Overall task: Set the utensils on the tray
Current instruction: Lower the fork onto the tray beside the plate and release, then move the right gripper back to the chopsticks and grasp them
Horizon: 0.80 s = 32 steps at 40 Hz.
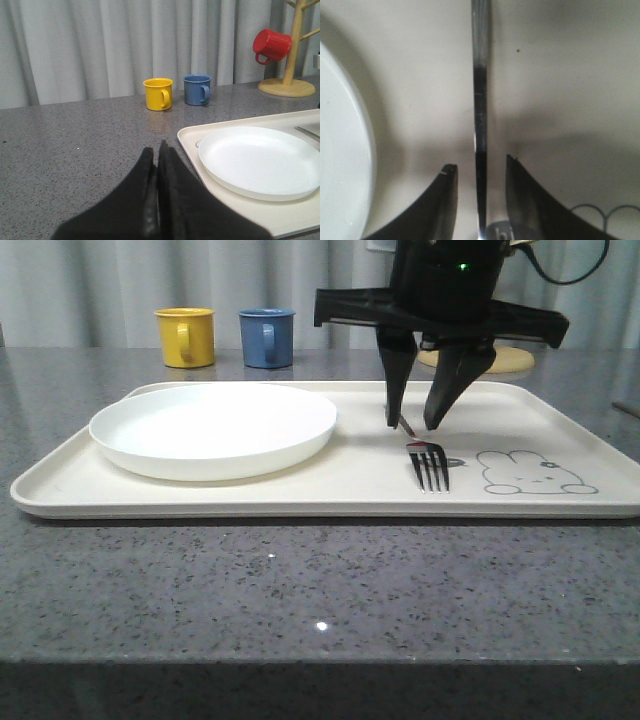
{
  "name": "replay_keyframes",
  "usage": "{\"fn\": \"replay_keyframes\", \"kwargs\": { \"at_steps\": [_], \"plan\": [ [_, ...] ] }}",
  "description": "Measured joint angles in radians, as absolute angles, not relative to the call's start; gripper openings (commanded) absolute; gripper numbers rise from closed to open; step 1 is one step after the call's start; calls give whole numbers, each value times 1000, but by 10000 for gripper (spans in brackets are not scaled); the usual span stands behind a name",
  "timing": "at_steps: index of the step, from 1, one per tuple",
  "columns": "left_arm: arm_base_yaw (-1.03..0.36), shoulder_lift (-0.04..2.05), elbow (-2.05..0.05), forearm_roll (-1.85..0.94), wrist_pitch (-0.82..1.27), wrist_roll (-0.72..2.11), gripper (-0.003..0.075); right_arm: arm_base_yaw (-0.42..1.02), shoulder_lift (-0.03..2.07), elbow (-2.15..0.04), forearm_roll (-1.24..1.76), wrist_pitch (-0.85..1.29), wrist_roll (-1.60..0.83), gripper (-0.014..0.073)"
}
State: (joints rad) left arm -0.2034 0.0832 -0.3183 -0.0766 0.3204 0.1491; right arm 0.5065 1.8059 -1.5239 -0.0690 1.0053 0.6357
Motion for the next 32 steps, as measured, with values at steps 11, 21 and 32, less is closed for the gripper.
{"fn": "replay_keyframes", "kwargs": {
  "at_steps": [11, 21, 32],
  "plan": [
    [-203, 83, -318, -77, 320, 149, -18, 375, 1774, -1679, -72, 1215, 429, 302],
    [-203, 83, -318, -77, 320, 149, -18, 193, 1713, -1634, -72, 1226, 260, 302],
    [-203, 83, -318, -77, 320, 149, -18, -22, 1657, -1476, -69, 1232, 105, 302]
  ]
}}
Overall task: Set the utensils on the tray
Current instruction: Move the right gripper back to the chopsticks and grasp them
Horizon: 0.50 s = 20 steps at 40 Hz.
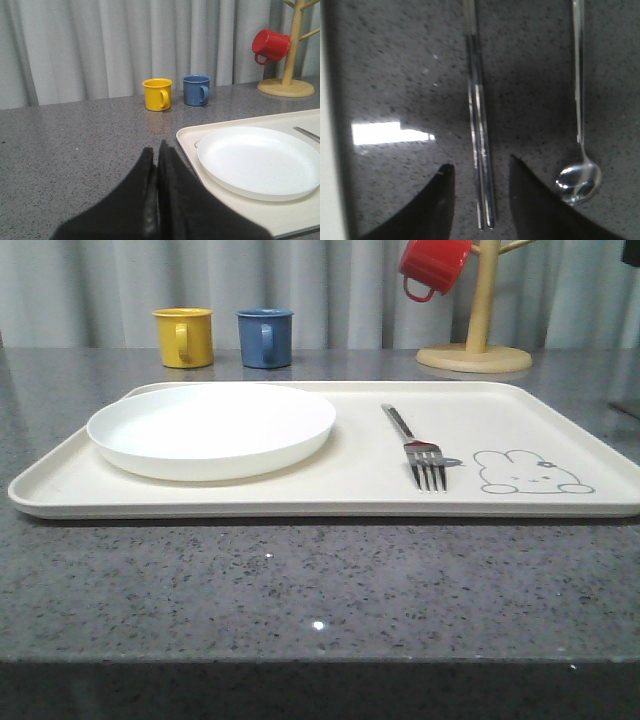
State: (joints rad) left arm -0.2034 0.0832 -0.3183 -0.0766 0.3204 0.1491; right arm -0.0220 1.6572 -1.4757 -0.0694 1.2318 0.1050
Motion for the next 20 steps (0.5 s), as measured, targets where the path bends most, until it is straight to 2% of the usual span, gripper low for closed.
{"fn": "replay_keyframes", "kwargs": {
  "at_steps": [20],
  "plan": [
    [-203, 83, -318, -77, 320, 149, -18, -54, 1768, -1438, -13, 1169, 34, 298]
  ]
}}
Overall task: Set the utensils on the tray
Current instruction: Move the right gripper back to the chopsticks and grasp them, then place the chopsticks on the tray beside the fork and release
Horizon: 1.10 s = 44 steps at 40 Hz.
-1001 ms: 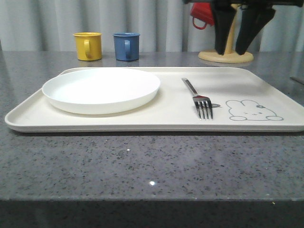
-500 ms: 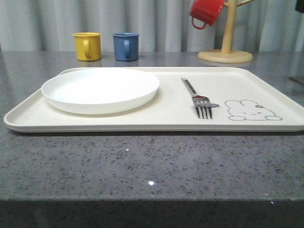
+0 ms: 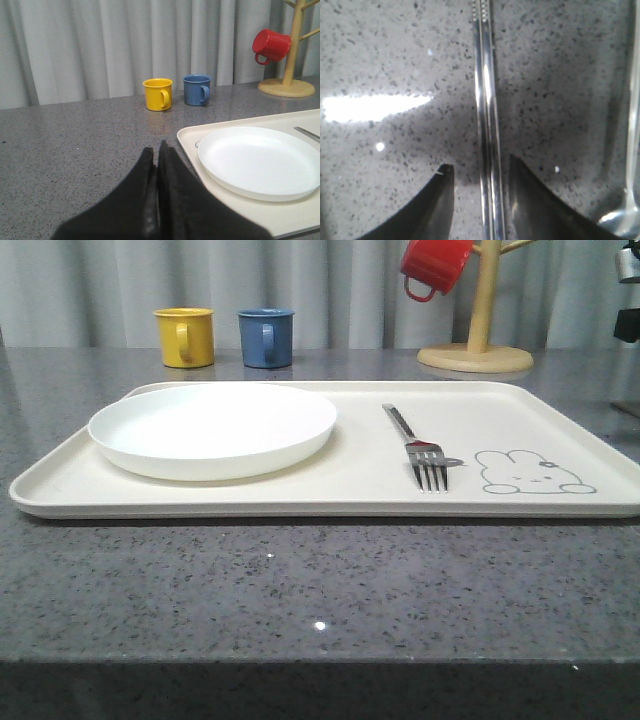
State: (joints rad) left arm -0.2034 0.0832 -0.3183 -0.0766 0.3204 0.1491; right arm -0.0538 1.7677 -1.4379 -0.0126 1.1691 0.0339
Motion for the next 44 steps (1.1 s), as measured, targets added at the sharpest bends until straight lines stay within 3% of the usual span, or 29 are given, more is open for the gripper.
{"fn": "replay_keyframes", "kwargs": {
  "at_steps": [6, 12, 16, 34, 44],
  "plan": [
    [-203, 83, -318, -77, 320, 149, -18, -54, 1784, -1438, -9, 1167, 32, 261],
    [-203, 83, -318, -77, 320, 149, -18, -54, 1784, -1438, -9, 1165, 32, 66],
    [-203, 83, -318, -77, 320, 149, -18, -54, 1784, -1438, -9, 1165, 32, 0],
    [-203, 83, -318, -77, 320, 149, -18, -44, 1685, -1490, -9, 1192, 72, 21],
    [-203, 83, -318, -77, 320, 149, -18, 88, 1615, -1535, -11, 1230, 209, 21]
  ]
}}
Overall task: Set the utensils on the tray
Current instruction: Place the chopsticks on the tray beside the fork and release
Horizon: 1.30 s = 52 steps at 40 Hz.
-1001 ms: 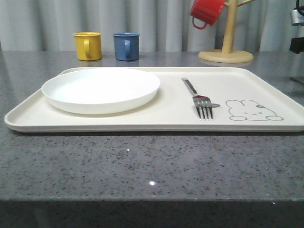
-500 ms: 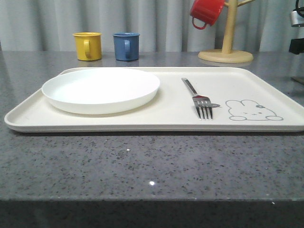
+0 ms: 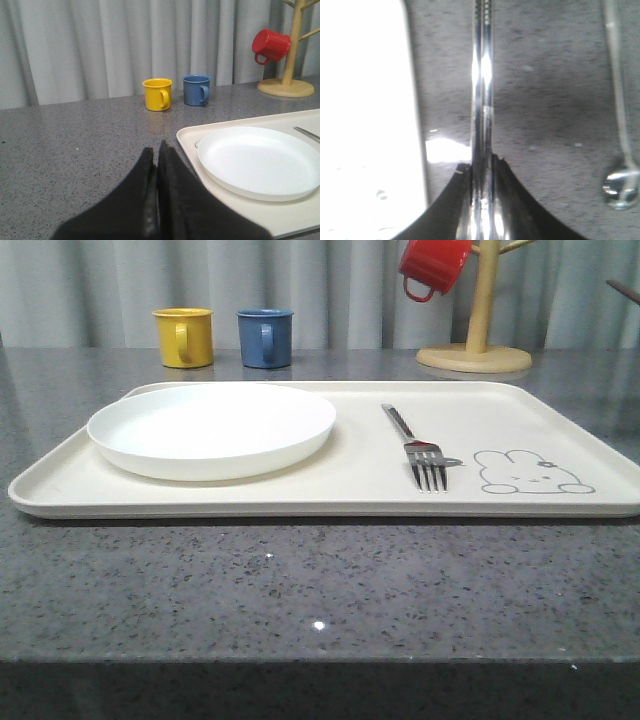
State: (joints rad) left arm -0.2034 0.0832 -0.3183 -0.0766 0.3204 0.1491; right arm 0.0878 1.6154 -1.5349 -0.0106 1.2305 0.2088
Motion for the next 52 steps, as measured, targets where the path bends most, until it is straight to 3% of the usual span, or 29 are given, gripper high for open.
{"fn": "replay_keyframes", "kwargs": {
  "at_steps": [14, 44, 52],
  "plan": [
    [-203, 83, -318, -77, 320, 149, -18, 344, 1645, -1535, 10, 1234, 374, 27],
    [-203, 83, -318, -77, 320, 149, -18, 358, 1839, -1535, 50, 1169, 426, 31],
    [-203, 83, -318, -77, 320, 149, -18, 358, 1839, -1536, 50, 1169, 426, 173]
  ]
}}
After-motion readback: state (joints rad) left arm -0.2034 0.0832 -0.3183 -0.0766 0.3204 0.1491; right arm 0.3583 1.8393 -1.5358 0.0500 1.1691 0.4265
